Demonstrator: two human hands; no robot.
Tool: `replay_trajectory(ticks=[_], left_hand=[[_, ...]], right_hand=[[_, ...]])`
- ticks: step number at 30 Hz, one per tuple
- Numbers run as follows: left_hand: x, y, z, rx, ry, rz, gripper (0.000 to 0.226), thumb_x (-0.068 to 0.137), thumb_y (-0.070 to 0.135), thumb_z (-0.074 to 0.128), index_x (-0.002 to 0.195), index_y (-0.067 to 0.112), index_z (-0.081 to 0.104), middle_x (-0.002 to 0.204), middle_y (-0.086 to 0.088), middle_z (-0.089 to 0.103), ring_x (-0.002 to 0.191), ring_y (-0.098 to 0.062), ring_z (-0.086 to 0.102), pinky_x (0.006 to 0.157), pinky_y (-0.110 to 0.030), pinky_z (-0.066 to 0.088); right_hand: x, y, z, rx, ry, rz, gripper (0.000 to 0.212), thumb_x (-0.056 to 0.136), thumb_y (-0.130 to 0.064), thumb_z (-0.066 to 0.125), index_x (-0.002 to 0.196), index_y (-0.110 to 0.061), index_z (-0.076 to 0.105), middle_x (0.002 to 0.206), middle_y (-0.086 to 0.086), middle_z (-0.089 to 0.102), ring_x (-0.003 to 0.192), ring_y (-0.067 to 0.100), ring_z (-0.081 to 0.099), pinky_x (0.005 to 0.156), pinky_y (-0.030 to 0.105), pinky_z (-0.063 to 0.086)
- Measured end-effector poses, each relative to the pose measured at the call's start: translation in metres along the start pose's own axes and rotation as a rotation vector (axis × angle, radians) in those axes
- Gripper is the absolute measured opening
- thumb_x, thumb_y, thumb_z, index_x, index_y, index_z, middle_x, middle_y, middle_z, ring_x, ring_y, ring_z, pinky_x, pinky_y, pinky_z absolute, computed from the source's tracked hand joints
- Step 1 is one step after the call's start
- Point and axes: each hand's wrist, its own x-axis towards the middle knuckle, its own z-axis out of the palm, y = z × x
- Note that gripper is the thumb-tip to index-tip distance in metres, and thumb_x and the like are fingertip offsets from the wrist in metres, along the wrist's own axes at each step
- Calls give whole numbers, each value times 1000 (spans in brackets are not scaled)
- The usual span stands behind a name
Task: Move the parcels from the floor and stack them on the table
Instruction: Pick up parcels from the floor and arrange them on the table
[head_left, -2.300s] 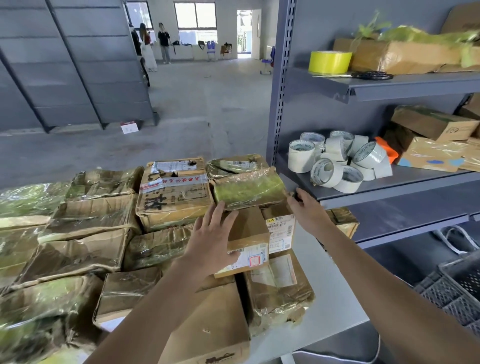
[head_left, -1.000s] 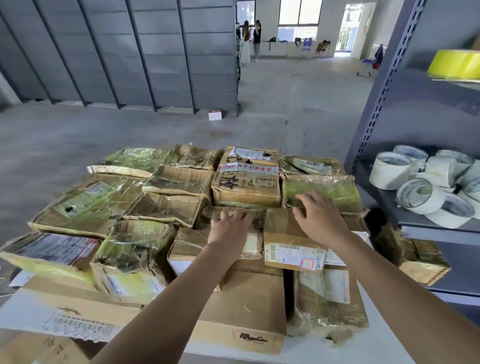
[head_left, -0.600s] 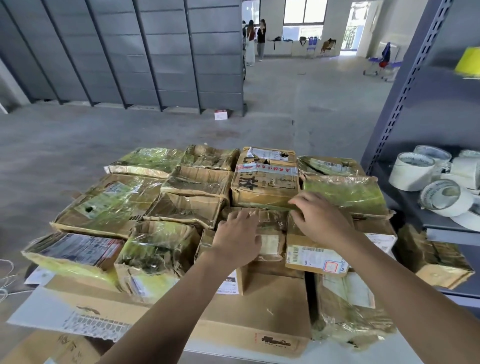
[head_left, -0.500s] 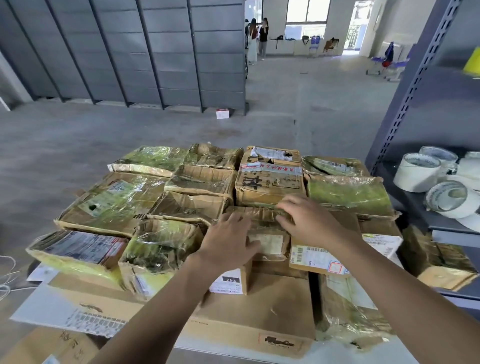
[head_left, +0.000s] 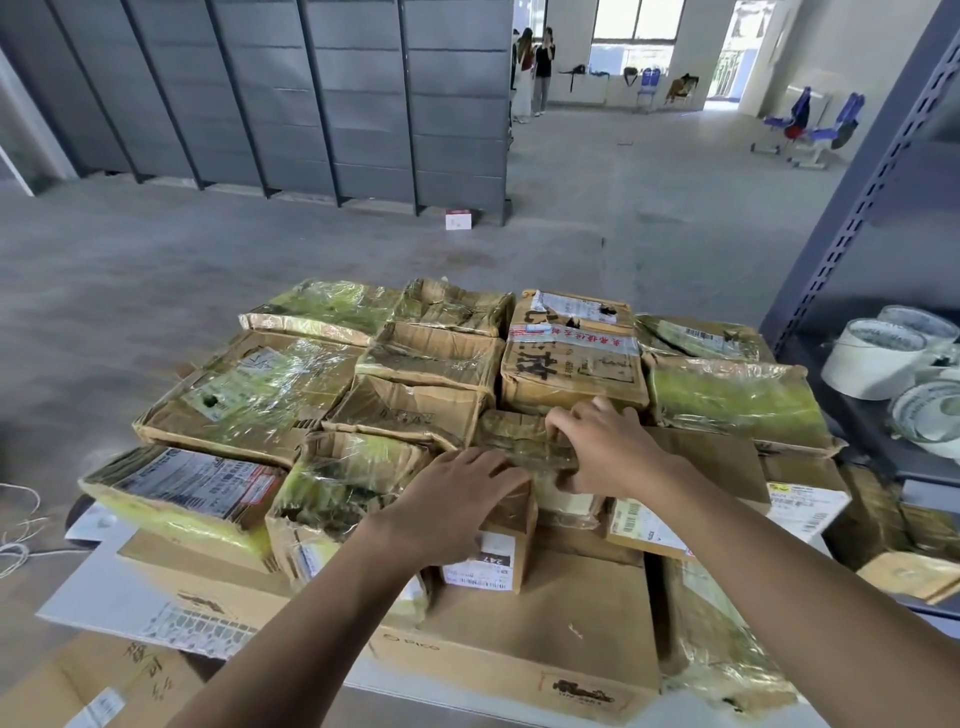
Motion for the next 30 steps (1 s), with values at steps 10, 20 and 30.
replay_trajectory(ticks=[10, 20, 30], left_hand=[[-2, -1, 1, -118, 17, -9, 85, 80, 39, 69, 148, 31, 20, 147, 6, 29, 136, -16, 25, 113, -31, 21], [-17, -26, -12, -359, 341, -286, 29, 95, 11, 46, 121, 15, 60, 124, 1, 55, 119, -17, 50, 98, -29, 45], [-41, -47, 5, -362, 317, -459, 34, 97, 21, 48, 130, 21, 54, 133, -2, 48, 128, -22, 43, 106, -38, 39]], right_hand=[[1, 3, 2, 36, 5, 13, 54, 81, -54, 59, 126, -31, 40, 130, 1, 44, 122, 25, 34, 92, 49, 37], [-30, -11, -7, 233, 281, -198, 35, 97, -44, 46, 116, -19, 62, 117, -6, 57, 113, 13, 47, 95, 32, 43], [-40, -56, 3, 243, 29, -222, 70, 76, -66, 63, 133, -39, 33, 138, -10, 43, 116, 13, 47, 86, 33, 44]])
